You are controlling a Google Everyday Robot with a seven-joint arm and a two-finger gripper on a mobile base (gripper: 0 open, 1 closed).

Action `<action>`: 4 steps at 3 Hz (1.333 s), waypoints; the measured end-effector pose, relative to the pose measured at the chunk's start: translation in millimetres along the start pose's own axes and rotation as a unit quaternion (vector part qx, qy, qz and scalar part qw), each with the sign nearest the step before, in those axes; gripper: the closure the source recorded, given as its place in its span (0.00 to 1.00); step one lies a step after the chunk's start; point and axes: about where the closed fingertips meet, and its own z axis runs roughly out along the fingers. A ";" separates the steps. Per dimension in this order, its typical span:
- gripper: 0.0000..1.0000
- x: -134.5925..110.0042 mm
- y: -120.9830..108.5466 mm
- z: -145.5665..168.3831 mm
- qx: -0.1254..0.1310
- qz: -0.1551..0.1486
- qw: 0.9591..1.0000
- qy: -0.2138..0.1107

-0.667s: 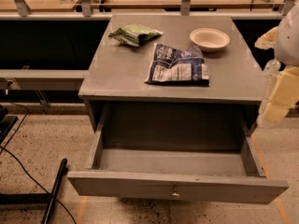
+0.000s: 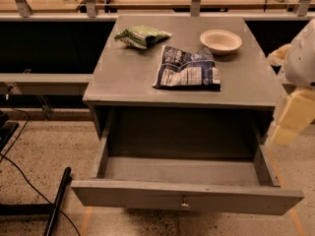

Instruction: Close top drawer

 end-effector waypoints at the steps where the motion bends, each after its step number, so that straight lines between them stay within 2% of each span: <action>1: 0.00 7.5 41.3 30.6 -0.008 0.022 1.000 -0.020; 2: 0.00 11.0 86.3 73.7 -0.031 0.047 0.998 -0.032; 3: 0.00 26.8 113.6 102.4 -0.064 0.055 0.996 -0.016; 4: 0.00 48.2 112.8 131.6 -0.101 0.080 0.992 -0.002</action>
Offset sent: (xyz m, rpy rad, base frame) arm -0.1187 0.0435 -0.1965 0.1463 0.2049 -0.1055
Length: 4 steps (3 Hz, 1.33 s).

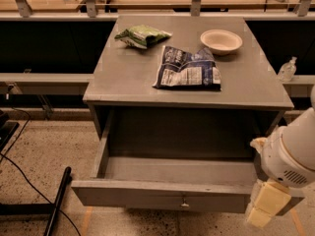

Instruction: Close top drawer

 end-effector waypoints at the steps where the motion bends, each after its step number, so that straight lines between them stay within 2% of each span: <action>1: 0.00 34.1 11.0 26.4 -0.022 0.030 0.999 0.001; 2: 0.00 60.9 28.1 38.3 -0.034 0.048 0.998 -0.015; 3: 0.00 72.8 42.3 36.4 -0.043 0.048 0.997 -0.037; 4: 0.18 80.2 56.0 42.0 -0.060 0.041 0.996 -0.048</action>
Offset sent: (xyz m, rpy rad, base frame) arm -0.0747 -0.0513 -0.0723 0.1211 0.0887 -0.1005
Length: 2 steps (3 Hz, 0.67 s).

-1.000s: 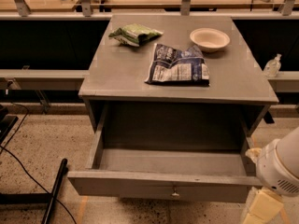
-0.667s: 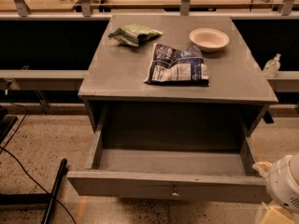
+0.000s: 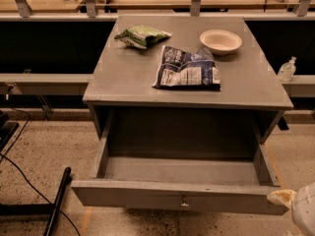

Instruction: Close top drawer

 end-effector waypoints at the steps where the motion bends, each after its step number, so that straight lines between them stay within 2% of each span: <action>1: 0.41 15.5 3.1 18.3 0.009 -0.004 1.000 0.003; 2: 0.65 16.8 -0.4 53.6 0.010 -0.037 0.999 0.006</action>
Offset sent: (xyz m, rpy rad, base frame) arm -0.0004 0.0191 -0.0982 -0.0271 -0.0603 0.1430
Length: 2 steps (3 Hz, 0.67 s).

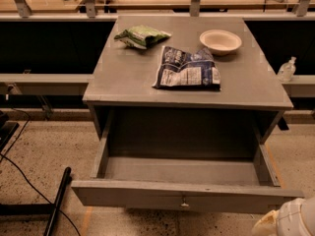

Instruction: Close top drawer

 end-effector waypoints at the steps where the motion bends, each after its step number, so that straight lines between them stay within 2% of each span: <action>1: 0.87 -0.4 -1.2 3.4 0.003 -0.004 1.000 0.000; 2: 1.00 -9.7 5.9 27.3 -0.016 -0.028 0.999 -0.004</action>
Offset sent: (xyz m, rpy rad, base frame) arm -0.0038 0.0509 -0.0548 0.0561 0.0285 0.1585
